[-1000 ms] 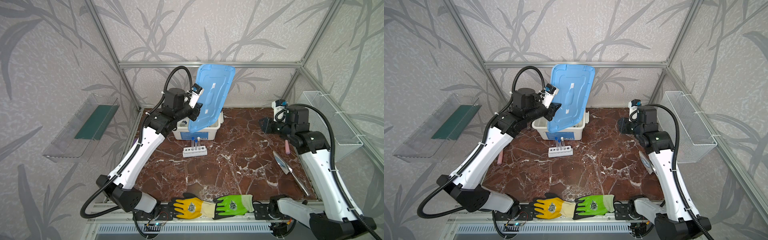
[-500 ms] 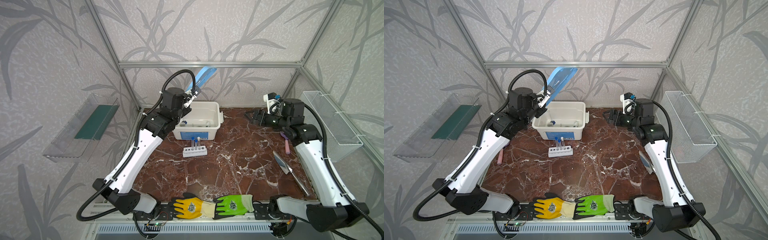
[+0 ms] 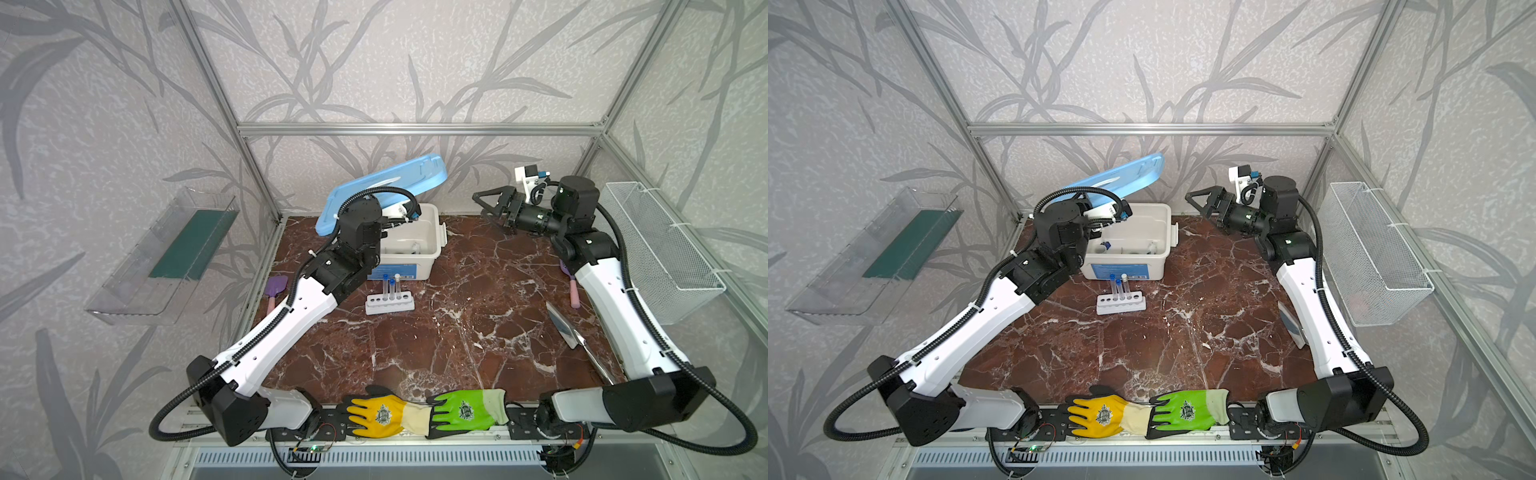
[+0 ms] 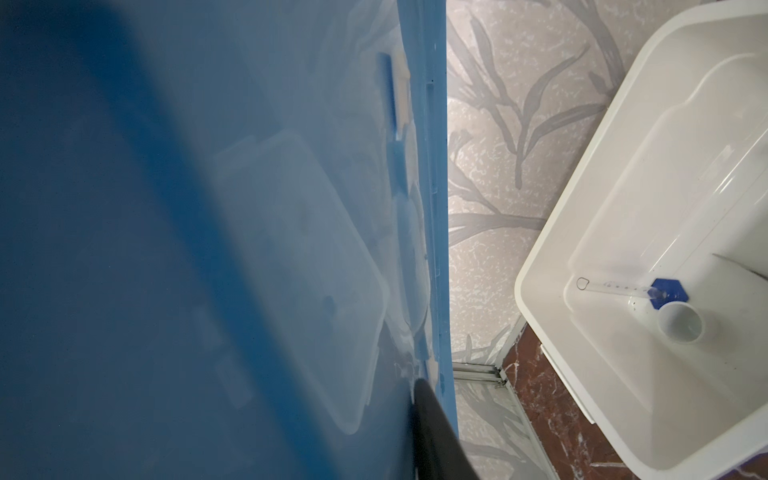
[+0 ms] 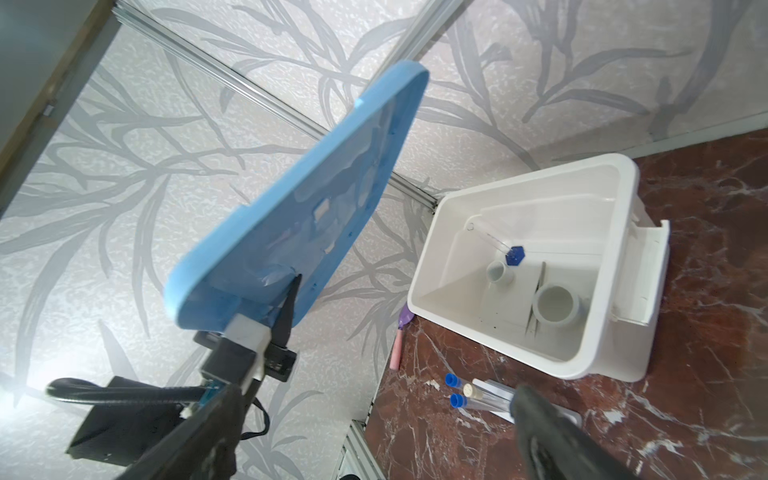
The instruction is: Organize the chemistry lab equipment
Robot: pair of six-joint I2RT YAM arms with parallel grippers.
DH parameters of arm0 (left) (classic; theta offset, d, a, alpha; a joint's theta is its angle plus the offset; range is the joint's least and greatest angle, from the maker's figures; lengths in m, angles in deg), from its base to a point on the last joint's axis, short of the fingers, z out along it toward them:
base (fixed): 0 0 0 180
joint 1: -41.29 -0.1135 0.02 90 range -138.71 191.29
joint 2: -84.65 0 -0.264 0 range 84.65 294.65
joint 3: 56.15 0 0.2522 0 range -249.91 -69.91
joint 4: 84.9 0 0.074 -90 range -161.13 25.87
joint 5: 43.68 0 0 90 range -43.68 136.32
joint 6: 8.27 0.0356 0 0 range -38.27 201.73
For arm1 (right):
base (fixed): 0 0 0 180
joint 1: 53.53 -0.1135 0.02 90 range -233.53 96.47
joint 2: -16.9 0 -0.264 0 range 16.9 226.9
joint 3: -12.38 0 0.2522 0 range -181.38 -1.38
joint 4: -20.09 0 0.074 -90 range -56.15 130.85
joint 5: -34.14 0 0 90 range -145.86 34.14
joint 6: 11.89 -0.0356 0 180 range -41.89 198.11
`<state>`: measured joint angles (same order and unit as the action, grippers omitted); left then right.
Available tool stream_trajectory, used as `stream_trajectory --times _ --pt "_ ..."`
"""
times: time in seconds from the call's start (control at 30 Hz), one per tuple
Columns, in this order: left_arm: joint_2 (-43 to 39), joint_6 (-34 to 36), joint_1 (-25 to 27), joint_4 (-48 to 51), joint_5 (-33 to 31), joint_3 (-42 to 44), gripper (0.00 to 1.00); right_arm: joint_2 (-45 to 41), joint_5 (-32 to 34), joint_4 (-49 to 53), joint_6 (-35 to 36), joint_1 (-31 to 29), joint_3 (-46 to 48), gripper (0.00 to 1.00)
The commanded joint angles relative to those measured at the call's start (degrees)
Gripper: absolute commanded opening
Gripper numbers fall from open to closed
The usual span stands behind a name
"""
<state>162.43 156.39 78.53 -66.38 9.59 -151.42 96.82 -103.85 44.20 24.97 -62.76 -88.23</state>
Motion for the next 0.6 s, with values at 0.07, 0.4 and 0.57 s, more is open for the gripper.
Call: stream_trajectory --times 0.07,0.4,0.57 --pt "-2.8 8.3 1.1 -10.6 -1.5 2.0 0.13 3.0 -4.3 -16.3 -14.8 -1.0 1.4 0.99" --pt "-3.3 12.8 3.9 -13.7 -0.1 6.2 0.13 9.0 -2.2 -19.9 -19.2 -5.9 -1.2 0.99" --pt "-3.6 13.5 4.3 -13.8 0.6 7.6 0.13 9.9 -1.8 -21.4 -20.3 -6.4 -1.3 0.99"
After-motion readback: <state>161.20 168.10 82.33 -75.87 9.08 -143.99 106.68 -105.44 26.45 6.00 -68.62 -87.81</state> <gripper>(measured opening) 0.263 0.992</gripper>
